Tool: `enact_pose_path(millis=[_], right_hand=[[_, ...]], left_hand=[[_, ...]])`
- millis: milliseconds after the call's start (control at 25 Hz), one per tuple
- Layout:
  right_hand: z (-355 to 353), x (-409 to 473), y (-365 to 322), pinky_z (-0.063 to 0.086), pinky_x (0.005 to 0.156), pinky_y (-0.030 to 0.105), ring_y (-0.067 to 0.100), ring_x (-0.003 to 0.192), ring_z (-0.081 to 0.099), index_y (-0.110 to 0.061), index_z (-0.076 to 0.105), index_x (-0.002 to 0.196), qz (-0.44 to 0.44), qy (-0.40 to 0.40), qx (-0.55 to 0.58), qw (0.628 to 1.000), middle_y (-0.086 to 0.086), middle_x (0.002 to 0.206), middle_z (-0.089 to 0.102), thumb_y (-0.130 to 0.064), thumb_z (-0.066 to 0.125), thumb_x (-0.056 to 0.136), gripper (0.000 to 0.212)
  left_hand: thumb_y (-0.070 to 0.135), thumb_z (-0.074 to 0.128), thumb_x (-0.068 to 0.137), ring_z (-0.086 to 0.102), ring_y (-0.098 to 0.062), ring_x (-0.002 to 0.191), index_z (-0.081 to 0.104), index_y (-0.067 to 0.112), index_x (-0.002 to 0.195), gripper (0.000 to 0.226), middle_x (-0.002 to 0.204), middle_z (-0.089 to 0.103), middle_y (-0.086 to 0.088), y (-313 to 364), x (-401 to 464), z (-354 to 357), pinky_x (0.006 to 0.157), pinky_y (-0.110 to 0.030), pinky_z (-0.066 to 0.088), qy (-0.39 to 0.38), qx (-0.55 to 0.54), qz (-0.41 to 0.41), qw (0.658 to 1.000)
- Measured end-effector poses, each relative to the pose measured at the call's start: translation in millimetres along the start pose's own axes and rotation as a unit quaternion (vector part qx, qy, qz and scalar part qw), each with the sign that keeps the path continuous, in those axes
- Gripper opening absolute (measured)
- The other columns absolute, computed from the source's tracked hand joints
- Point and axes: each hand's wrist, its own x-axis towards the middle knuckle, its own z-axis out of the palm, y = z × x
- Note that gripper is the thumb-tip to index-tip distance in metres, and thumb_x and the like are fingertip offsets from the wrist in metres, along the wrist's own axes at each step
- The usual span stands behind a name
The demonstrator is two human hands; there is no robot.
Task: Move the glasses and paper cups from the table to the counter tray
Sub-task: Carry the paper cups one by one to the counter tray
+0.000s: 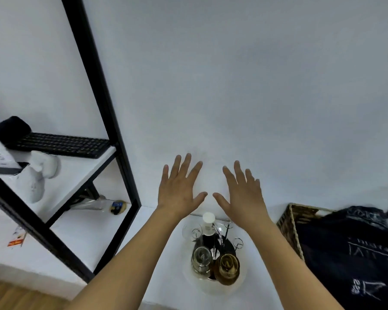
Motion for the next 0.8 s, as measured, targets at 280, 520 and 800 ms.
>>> enact_pose_path(millis=[280, 520, 800], right_hand=[[13.7, -194.0, 35.6, 0.017, 0.123, 0.055, 0.037, 0.155, 0.005, -0.028, -0.001, 0.162, 0.187, -0.04, -0.025, 0.981, 0.007, 0.17, -0.012, -0.07, 0.027, 0.098, 0.082], [-1.2, -387.5, 93.4, 0.013, 0.123, 0.057, 0.037, 0.155, 0.001, -0.031, 0.0, 0.162, 0.4, -0.017, 0.022, 0.916, 0.004, 0.17, -0.011, -0.068, 0.033, 0.099, 0.08], [-36.6, -620.4, 127.6, 0.024, 0.119, 0.056, 0.038, 0.153, 0.014, -0.027, 0.012, 0.161, 0.605, 0.065, 0.012, 0.793, 0.007, 0.171, -0.002, -0.063, 0.043, 0.098, 0.079]], left_hand=[[0.072, 0.044, 0.091, -0.014, -0.025, 0.157, 0.001, 0.04, 0.16, 0.088, 0.172, -0.013, 0.002, 107.6, -107.0, 37.2, 0.125, -0.053, -0.001, -0.072, -0.083, 0.158, 0.981], [0.07, 0.047, 0.09, -0.003, -0.029, 0.158, 0.01, 0.038, 0.161, 0.086, 0.172, 0.002, -0.002, 264.4, -185.0, 35.4, 0.125, -0.056, 0.008, -0.097, -0.13, 0.367, 0.916], [0.072, 0.043, 0.093, -0.008, -0.027, 0.158, 0.004, 0.038, 0.161, 0.086, 0.172, -0.004, -0.001, 472.7, -319.3, -1.8, 0.125, -0.054, 0.005, -0.131, -0.149, 0.585, 0.786]])
